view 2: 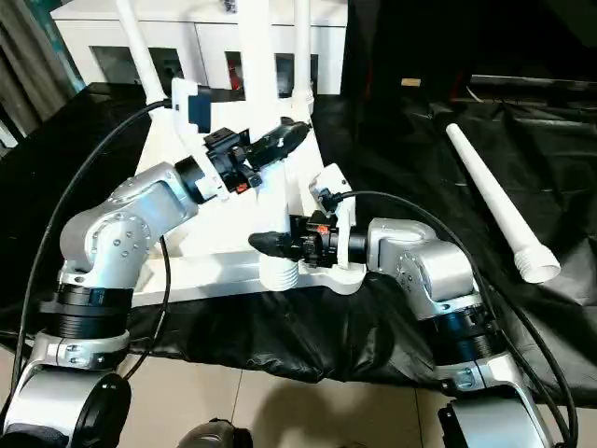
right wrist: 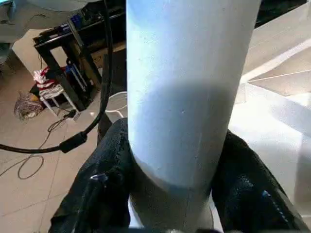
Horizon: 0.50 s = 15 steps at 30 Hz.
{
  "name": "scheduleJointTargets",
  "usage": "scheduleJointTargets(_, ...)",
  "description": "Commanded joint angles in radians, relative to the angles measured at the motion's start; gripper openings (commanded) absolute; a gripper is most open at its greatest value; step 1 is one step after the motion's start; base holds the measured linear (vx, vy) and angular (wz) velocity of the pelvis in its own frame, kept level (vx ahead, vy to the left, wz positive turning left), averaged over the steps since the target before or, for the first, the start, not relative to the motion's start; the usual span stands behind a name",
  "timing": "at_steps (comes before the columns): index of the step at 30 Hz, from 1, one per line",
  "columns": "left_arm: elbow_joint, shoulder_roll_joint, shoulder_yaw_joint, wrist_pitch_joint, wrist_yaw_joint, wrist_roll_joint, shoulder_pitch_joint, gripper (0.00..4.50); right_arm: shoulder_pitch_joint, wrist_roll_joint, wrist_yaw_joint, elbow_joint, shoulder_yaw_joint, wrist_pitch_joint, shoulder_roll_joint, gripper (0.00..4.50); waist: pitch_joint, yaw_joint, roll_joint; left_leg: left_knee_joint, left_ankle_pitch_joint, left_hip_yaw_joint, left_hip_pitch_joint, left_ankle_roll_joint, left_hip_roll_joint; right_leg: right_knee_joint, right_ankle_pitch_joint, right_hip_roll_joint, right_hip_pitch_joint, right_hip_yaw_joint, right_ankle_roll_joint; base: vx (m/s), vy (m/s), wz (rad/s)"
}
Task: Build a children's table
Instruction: Pick table leg
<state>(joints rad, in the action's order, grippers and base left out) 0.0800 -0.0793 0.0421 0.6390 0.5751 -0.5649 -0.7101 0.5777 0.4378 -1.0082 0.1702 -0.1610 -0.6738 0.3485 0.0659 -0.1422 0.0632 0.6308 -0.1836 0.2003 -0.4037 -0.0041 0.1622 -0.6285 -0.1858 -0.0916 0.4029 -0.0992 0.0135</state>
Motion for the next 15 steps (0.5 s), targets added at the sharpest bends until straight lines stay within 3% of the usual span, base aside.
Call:
scheduleJointTargets(1, -0.011, -0.008, -0.012, -0.005, -0.031, 0.039, 0.014, 1.81, 0.005, 0.002, 0.004, -0.038, 0.014, 0.020, 0.002, 1.86, -0.087, 0.002, -0.026, -0.071, -0.112, -0.041, 0.024, 0.031, 0.073, 0.076, -0.207, -0.080, -0.050, 0.061, 0.178, 0.000, 0.000, 0.00)
scheduleJointTargets(3, -0.020, -0.003, -0.013, -0.007, -0.037, 0.038, 0.013, 1.80, 0.008, 0.003, 0.008, -0.035, 0.016, 0.016, 0.001, 1.86, -0.087, 0.002, -0.027, -0.070, -0.114, -0.040, 0.024, 0.031, 0.073, 0.078, -0.212, -0.080, -0.049, 0.061, 0.177, 0.000, 0.000, 0.00)
scheduleJointTargets(4, -0.023, -0.001, -0.014, -0.007, -0.038, 0.035, 0.012, 1.80, 0.009, 0.006, 0.009, -0.034, 0.018, 0.012, 0.000, 2.42, -0.087, 0.002, -0.027, -0.070, -0.115, -0.041, 0.024, 0.030, 0.073, 0.077, -0.217, -0.081, -0.050, 0.061, 0.177, 0.000, 0.000, 0.00)
scheduleJointTargets(8, -0.041, 0.001, -0.023, -0.004, -0.021, 0.019, 0.014, 1.80, 0.017, 0.001, 0.003, -0.023, 0.011, 0.006, 0.006, 2.77, -0.087, 0.002, -0.028, -0.069, -0.110, -0.040, 0.024, 0.034, 0.072, 0.078, -0.223, -0.081, -0.049, 0.061, 0.172, 0.000, 0.000, 0.00)
scheduleJointTargets(15, -0.069, -0.011, -0.038, 0.022, 0.031, -0.008, 0.028, 1.80, 0.027, -0.003, -0.035, 0.002, -0.010, 0.002, 0.020, 2.87, -0.086, 0.002, -0.031, -0.070, -0.108, -0.040, 0.023, 0.036, 0.072, 0.077, -0.226, -0.081, -0.049, 0.061, 0.174, 0.000, 0.000, 0.00)
